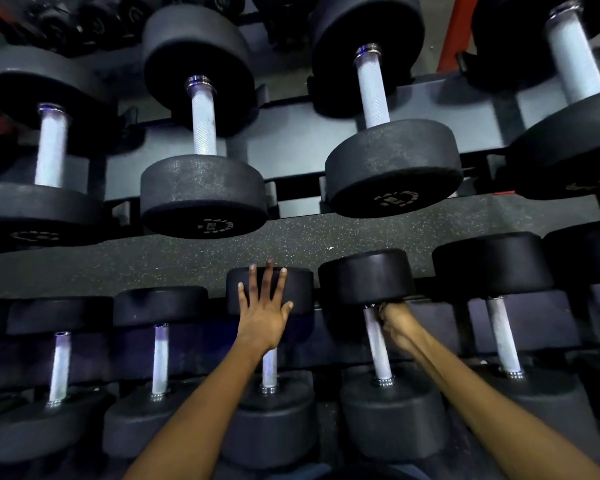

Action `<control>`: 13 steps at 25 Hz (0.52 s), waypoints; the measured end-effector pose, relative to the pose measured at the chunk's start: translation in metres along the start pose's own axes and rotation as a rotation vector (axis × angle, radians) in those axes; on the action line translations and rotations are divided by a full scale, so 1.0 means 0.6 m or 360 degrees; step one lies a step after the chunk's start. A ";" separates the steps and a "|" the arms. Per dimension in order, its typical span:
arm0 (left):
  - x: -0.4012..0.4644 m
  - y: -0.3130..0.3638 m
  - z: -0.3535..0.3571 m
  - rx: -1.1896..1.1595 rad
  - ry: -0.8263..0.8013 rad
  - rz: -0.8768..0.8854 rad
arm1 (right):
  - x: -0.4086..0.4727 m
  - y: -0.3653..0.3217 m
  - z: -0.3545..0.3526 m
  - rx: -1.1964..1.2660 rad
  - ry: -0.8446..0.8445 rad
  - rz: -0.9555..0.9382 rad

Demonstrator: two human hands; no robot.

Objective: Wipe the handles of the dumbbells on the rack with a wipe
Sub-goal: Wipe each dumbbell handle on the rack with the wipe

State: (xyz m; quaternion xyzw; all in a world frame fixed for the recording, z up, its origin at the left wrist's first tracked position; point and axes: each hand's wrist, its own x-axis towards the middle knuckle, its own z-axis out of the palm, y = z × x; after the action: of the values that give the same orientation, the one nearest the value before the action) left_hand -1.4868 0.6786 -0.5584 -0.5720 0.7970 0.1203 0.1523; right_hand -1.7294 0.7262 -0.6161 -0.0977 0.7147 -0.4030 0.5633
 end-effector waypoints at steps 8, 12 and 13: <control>0.002 0.001 0.001 0.0002 -0.0011 -0.0012 | 0.016 0.023 0.009 -0.0080 -0.0233 0.0140; 0.001 0.004 -0.001 -0.0002 -0.0022 -0.0037 | 0.010 0.043 0.030 -0.0268 0.0254 -0.0006; 0.000 0.005 -0.001 -0.0005 -0.0038 -0.0037 | 0.021 0.038 0.024 -0.0159 0.0067 0.0015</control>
State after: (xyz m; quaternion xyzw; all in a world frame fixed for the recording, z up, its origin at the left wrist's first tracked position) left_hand -1.4900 0.6792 -0.5579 -0.5799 0.7883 0.1265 0.1622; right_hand -1.7140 0.7266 -0.6415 -0.1140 0.7460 -0.3661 0.5445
